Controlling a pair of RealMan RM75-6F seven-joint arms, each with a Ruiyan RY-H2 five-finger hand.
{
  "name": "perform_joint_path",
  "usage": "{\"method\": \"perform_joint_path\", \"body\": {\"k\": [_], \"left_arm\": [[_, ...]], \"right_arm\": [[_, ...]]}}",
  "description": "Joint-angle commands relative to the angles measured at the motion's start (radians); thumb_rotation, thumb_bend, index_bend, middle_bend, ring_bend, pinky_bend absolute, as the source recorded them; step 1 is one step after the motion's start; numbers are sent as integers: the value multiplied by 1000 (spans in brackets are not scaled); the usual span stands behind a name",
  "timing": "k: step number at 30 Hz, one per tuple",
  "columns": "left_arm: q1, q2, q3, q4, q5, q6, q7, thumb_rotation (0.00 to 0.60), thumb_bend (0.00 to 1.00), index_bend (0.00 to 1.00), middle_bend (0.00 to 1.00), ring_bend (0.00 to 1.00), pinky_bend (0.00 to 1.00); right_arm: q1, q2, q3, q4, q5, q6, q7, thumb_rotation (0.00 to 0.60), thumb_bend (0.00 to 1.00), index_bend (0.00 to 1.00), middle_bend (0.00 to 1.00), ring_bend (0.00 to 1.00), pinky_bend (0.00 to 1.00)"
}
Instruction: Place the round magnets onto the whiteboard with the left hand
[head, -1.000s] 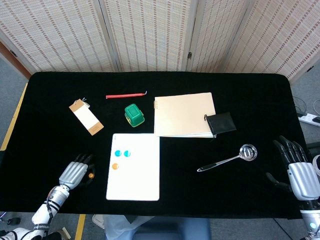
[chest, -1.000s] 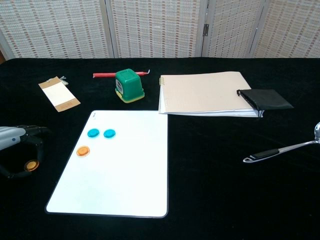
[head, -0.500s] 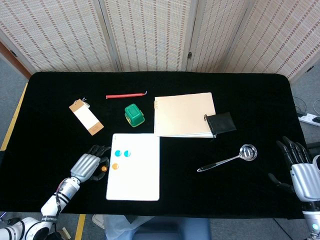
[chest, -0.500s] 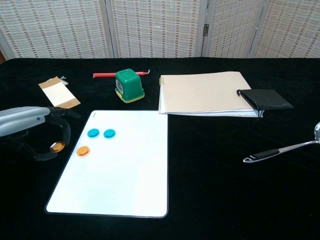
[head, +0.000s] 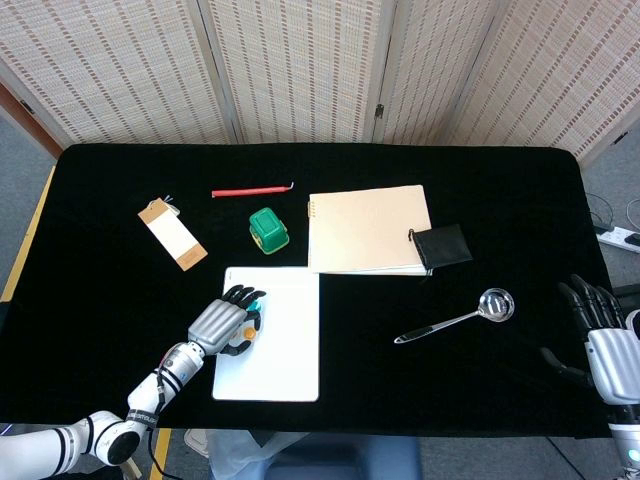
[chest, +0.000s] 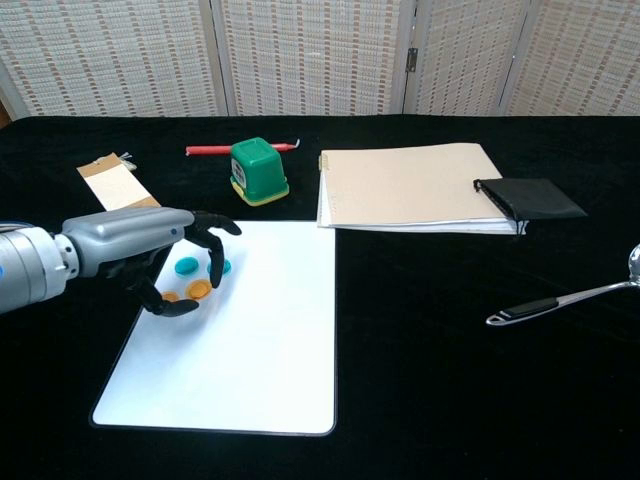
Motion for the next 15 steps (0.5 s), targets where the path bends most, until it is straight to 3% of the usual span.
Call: {"method": "perform_joint_path", "body": {"k": [1,11,15], "left_arm": [[-11,-19,1,17,-23,-7,23,600,439,518,111,0,0],[-21,-22,16,21,-57,-13,42,600,438,494,110,0,0],[-24,-20,19,14,-67,-16,41,600,436,373,51,0,0]], "right_arm": [[-1,1,1,0,1,0,0,600,269,0,0,0,0],[-2,0,1,4,1,0,5,600,270,0,0,0,0],[-3,0,2,5,2,2,6,600,269,0,0,0,0]]}}
